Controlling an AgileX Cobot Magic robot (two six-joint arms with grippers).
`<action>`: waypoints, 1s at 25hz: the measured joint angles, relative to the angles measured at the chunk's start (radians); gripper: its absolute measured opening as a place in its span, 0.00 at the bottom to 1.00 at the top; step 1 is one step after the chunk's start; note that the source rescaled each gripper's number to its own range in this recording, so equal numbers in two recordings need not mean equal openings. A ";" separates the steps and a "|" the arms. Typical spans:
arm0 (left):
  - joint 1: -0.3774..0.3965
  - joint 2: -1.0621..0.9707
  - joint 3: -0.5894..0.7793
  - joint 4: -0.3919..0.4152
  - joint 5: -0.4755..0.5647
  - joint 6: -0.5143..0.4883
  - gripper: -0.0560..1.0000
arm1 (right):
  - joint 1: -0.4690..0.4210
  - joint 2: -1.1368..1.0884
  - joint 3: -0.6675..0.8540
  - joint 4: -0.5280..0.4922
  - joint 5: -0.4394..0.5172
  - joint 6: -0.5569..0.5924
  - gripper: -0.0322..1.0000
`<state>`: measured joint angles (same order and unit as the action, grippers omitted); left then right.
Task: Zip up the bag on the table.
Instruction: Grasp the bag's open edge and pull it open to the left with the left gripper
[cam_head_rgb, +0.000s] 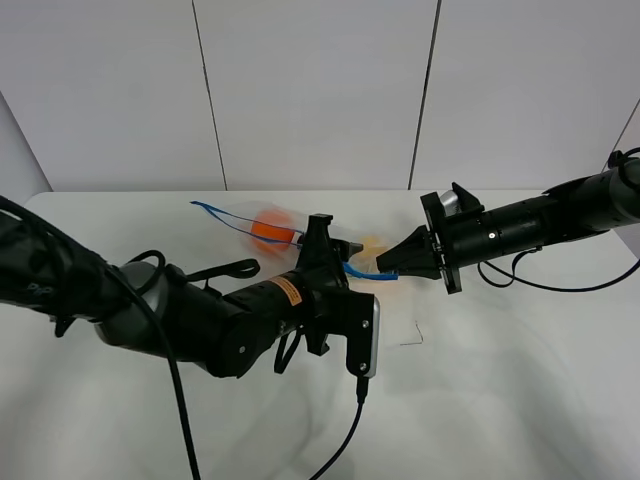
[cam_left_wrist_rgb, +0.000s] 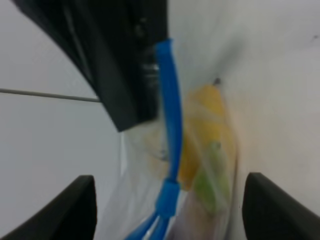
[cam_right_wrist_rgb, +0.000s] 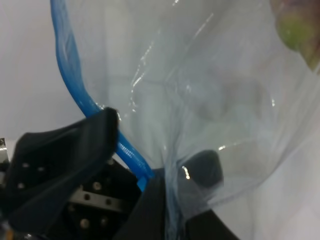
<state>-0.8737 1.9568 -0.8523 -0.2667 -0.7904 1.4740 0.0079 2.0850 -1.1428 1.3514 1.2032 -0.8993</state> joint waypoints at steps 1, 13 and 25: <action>0.000 0.005 -0.002 -0.003 0.001 0.000 0.96 | 0.000 0.000 0.000 0.000 0.000 0.000 0.04; 0.000 0.005 -0.002 -0.042 -0.030 0.018 0.60 | 0.000 0.000 0.000 0.000 0.000 0.000 0.04; -0.032 0.005 -0.002 -0.065 -0.046 0.022 0.59 | 0.000 0.000 0.000 0.000 0.000 0.000 0.04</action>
<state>-0.9061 1.9615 -0.8544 -0.3315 -0.8365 1.4961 0.0079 2.0850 -1.1428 1.3514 1.2032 -0.8993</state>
